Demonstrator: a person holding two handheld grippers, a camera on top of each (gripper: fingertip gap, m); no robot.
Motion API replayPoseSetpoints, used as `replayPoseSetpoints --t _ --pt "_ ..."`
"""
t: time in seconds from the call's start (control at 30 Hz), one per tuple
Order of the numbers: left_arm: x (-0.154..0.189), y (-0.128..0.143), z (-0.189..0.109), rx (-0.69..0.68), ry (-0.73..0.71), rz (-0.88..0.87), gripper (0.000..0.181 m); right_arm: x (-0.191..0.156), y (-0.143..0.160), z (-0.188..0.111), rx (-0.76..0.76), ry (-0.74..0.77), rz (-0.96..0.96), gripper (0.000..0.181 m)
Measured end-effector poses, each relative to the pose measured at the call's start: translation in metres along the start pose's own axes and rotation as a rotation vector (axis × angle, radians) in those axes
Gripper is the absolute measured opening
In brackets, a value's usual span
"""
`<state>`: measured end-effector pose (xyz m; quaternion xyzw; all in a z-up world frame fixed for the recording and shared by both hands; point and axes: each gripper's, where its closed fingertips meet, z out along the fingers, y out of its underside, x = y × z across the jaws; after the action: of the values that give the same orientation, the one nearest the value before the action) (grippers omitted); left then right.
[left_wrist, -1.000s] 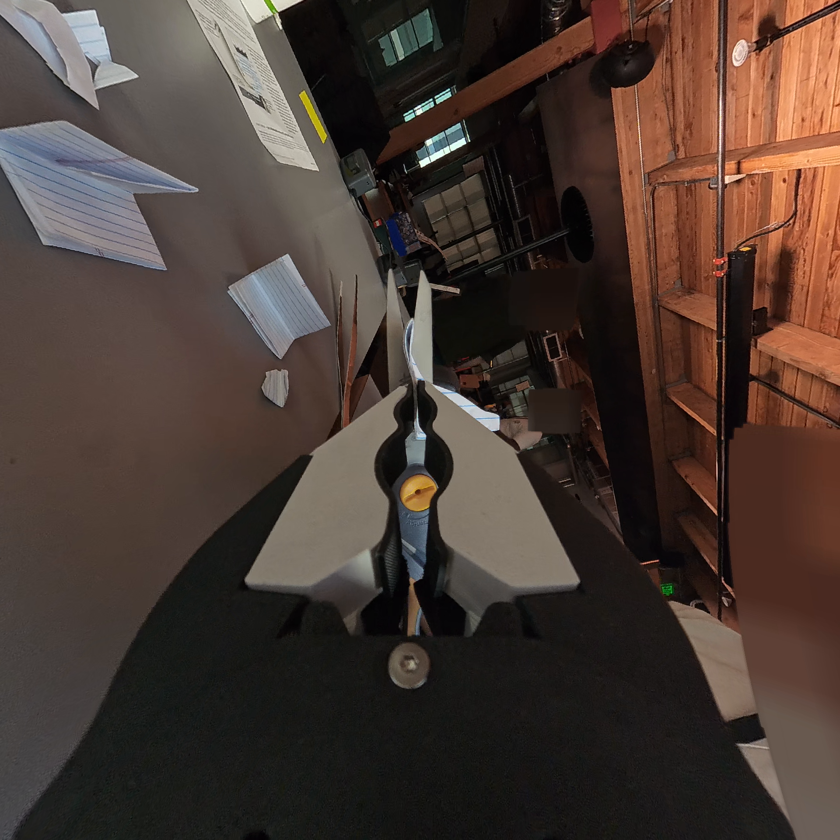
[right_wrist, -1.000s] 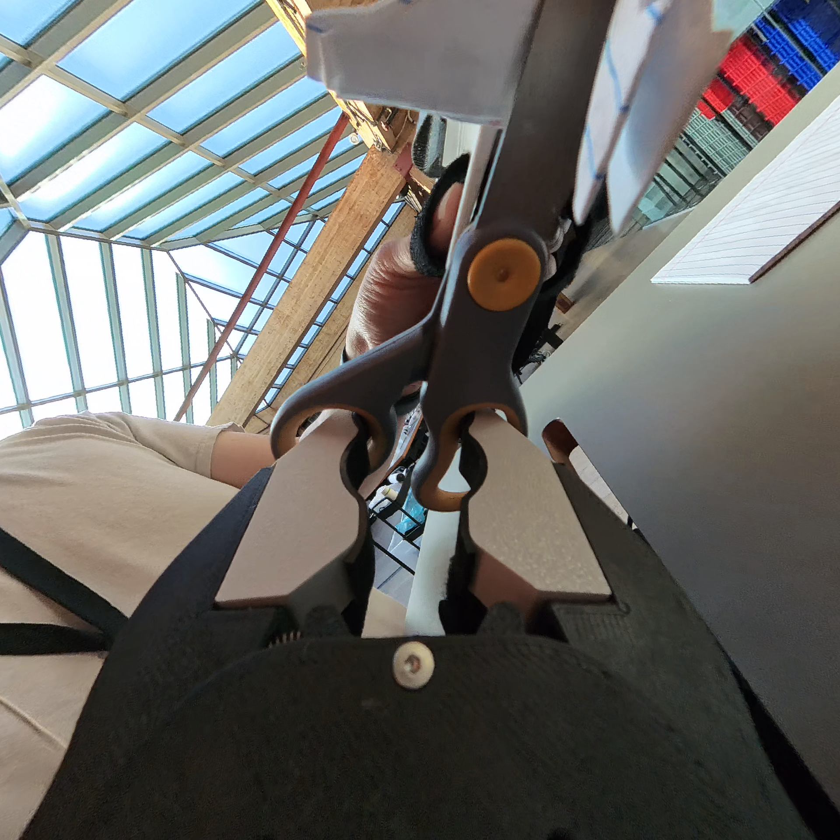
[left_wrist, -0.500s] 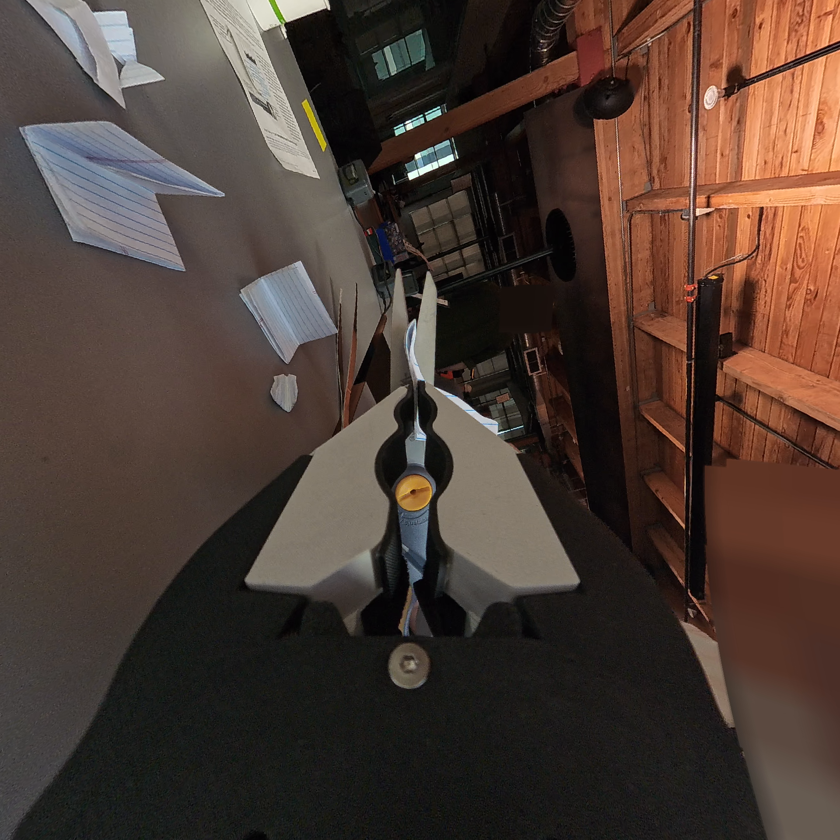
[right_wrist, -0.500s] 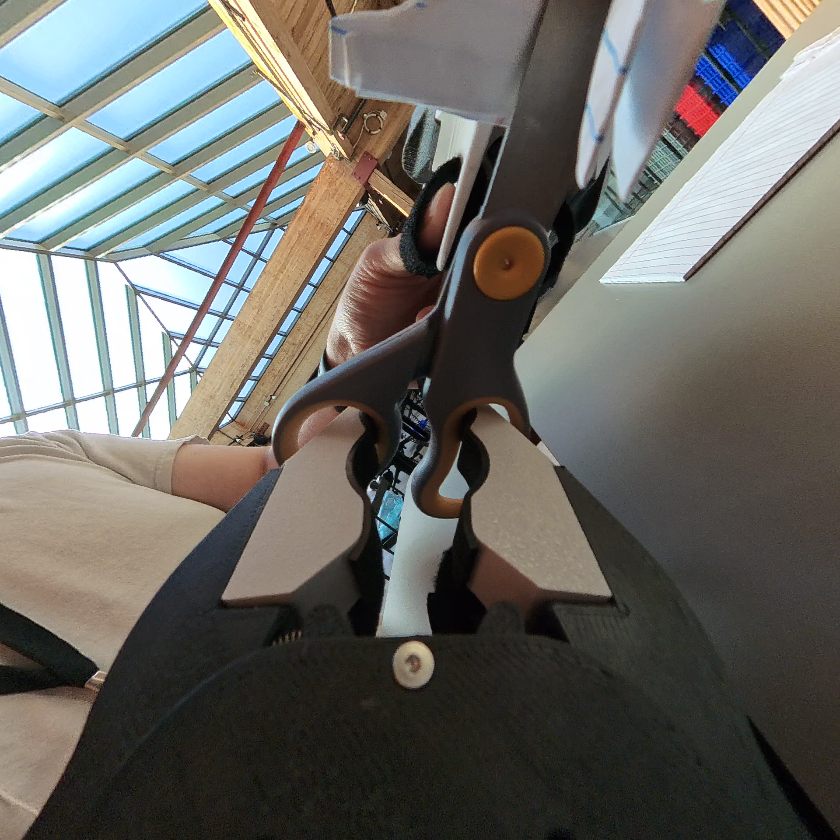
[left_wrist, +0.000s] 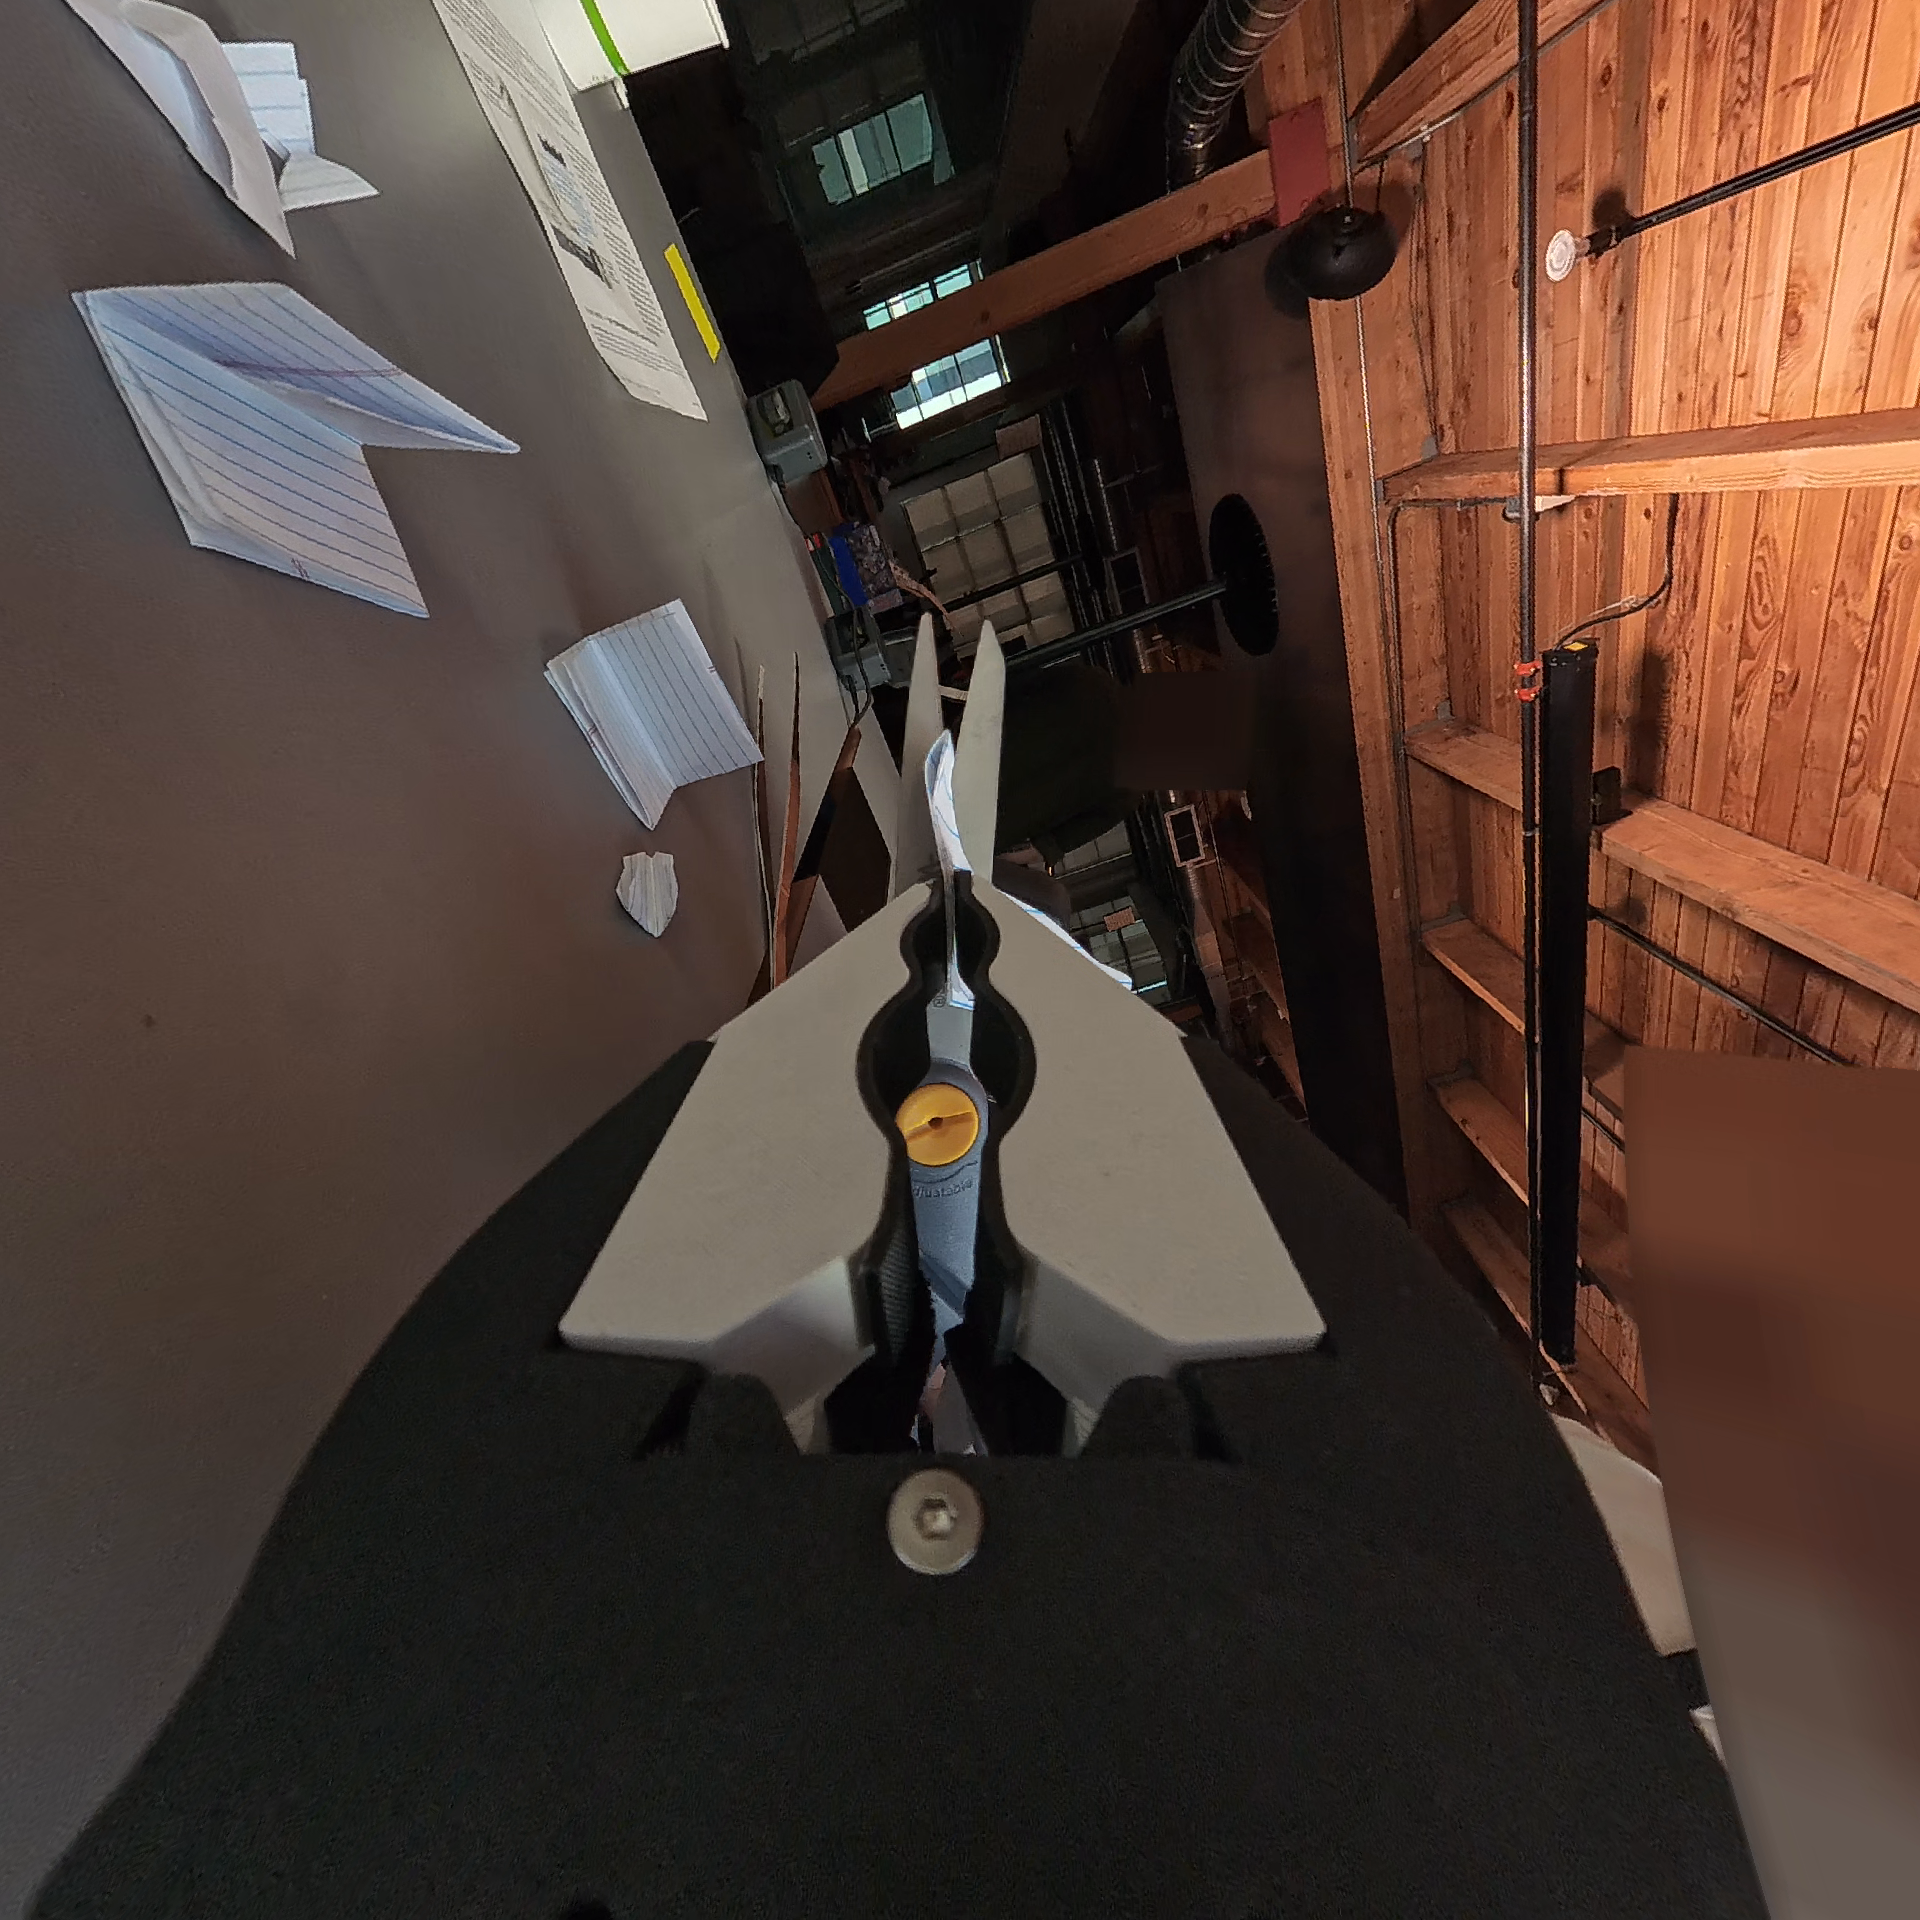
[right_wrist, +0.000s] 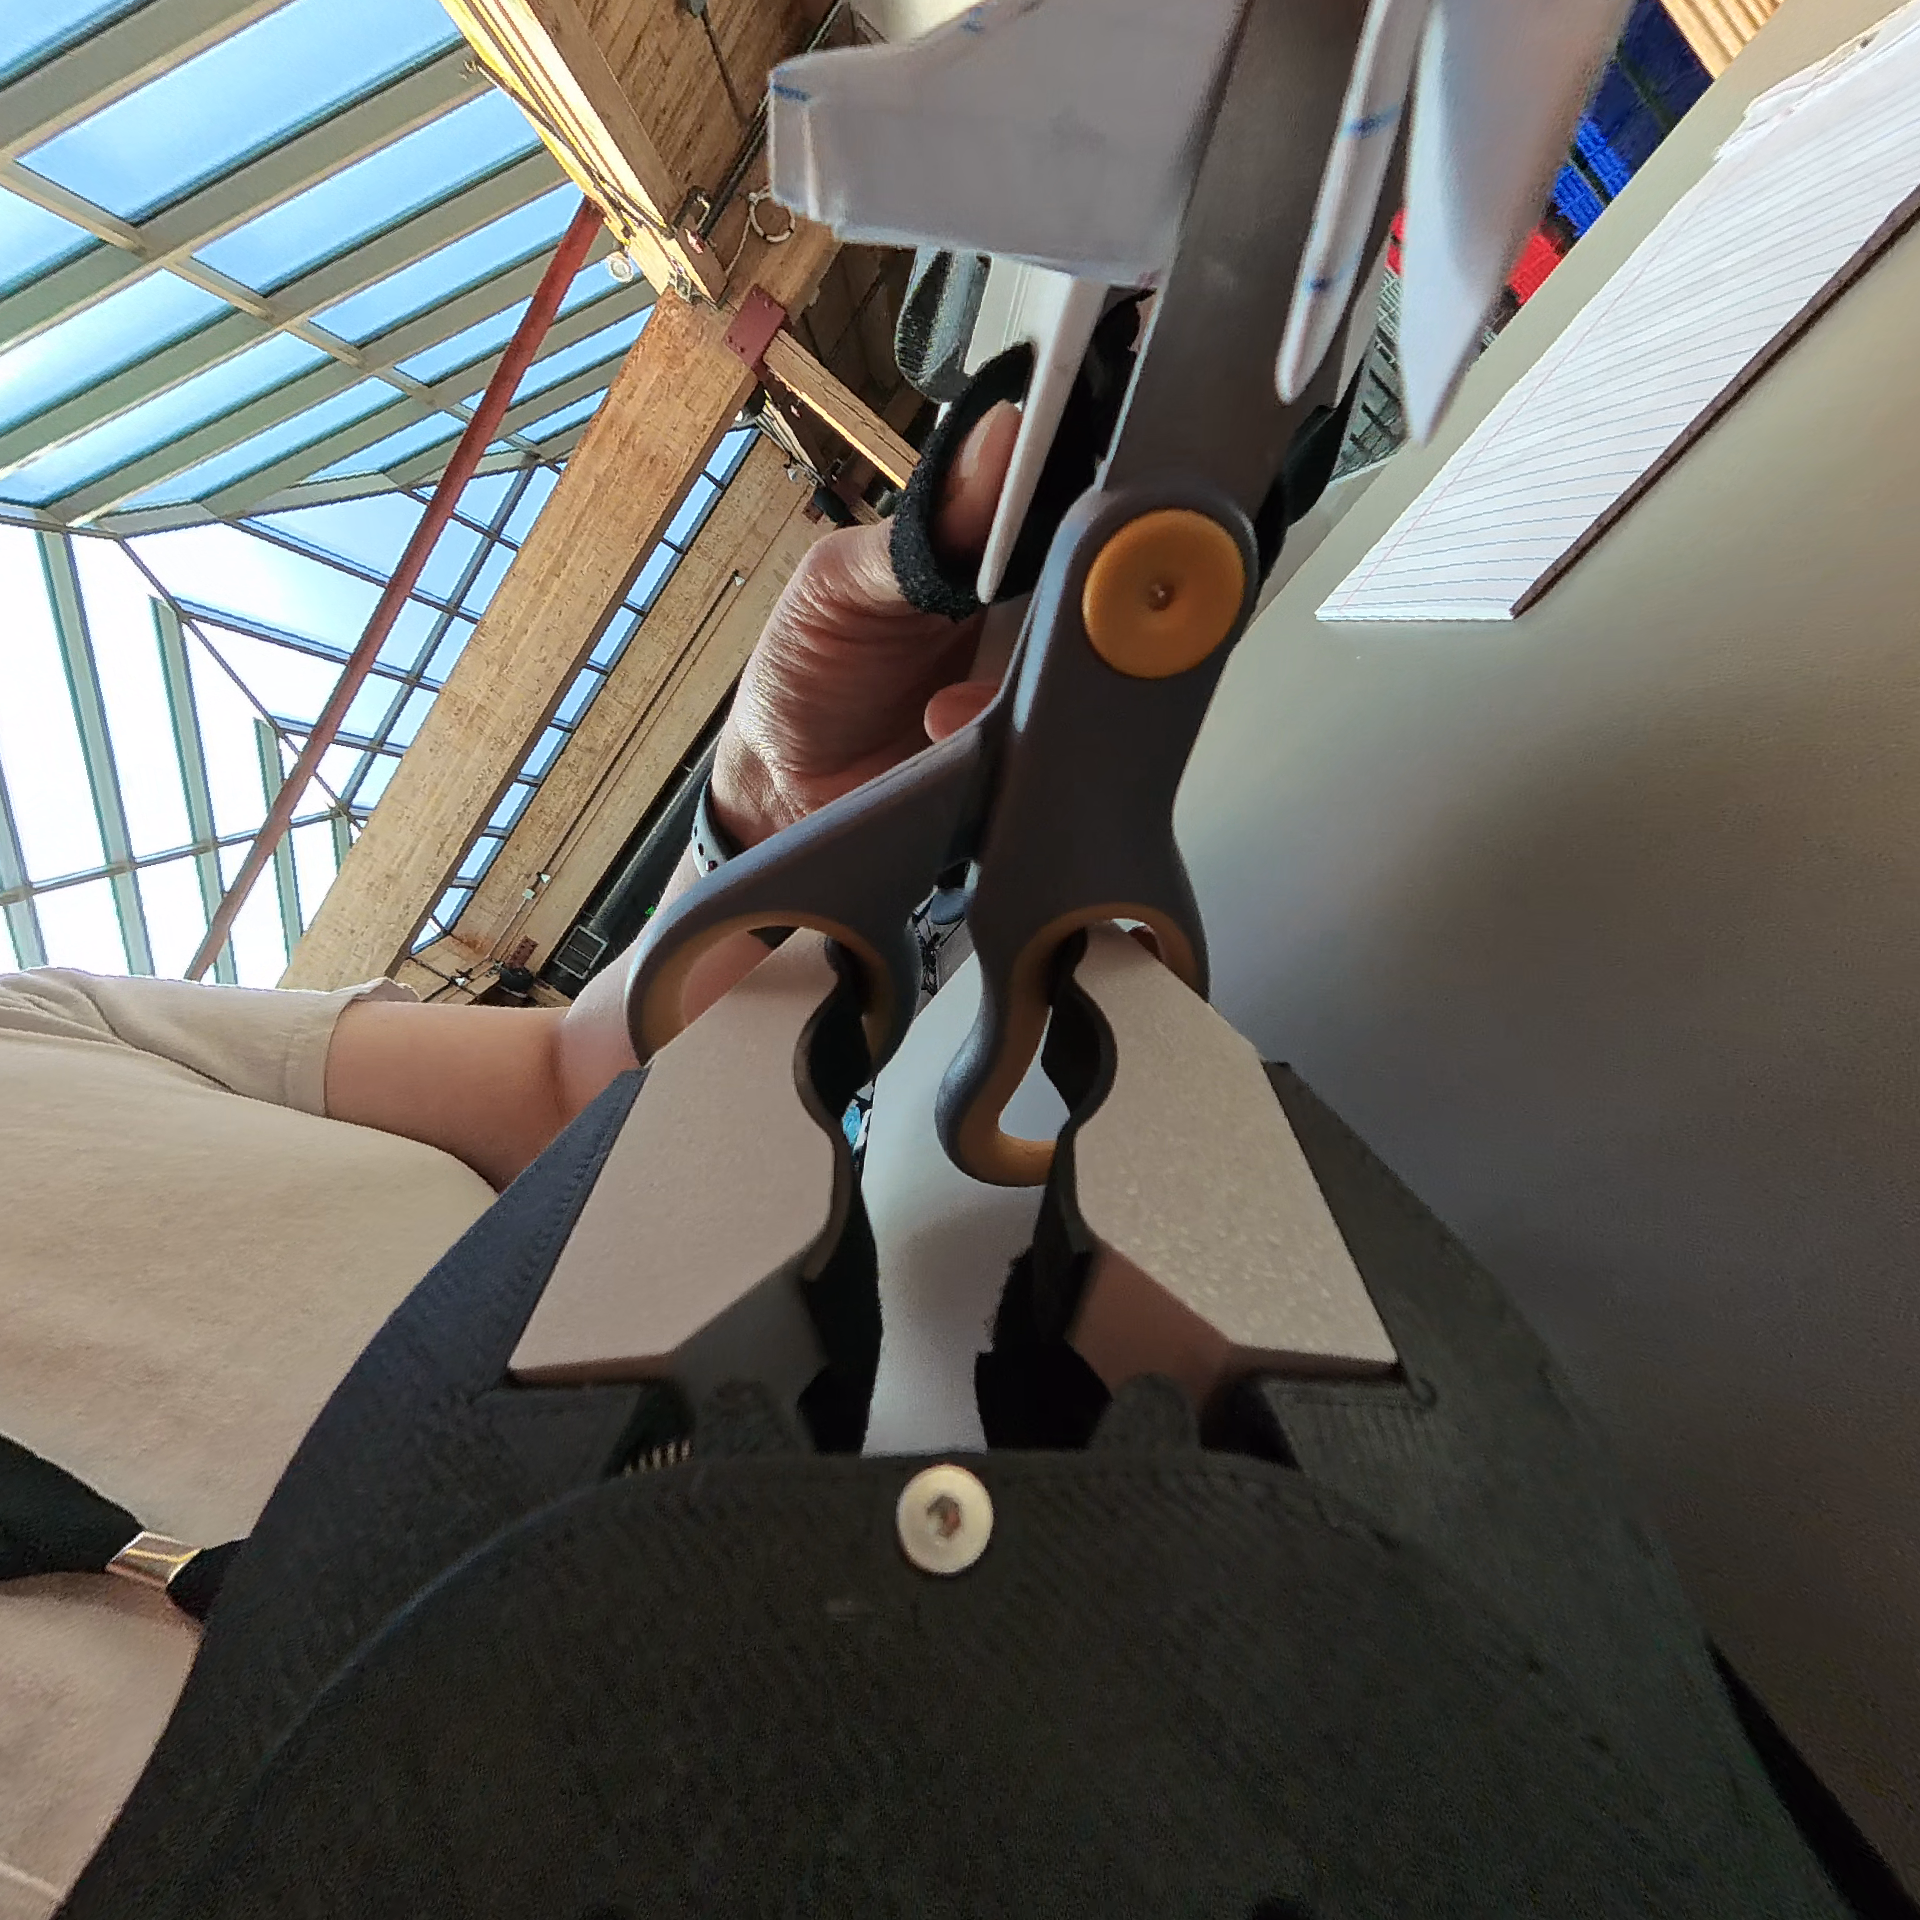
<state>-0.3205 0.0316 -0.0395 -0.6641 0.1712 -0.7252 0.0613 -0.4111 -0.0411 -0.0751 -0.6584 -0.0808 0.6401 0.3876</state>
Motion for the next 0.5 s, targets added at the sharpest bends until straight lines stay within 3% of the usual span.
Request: replayPoseSetpoints --t 0.5 --pt "-0.006 0.006 -0.011 -0.016 -0.031 0.011 0.0 -0.003 0.012 0.01 -0.085 -0.038 0.031 0.03"
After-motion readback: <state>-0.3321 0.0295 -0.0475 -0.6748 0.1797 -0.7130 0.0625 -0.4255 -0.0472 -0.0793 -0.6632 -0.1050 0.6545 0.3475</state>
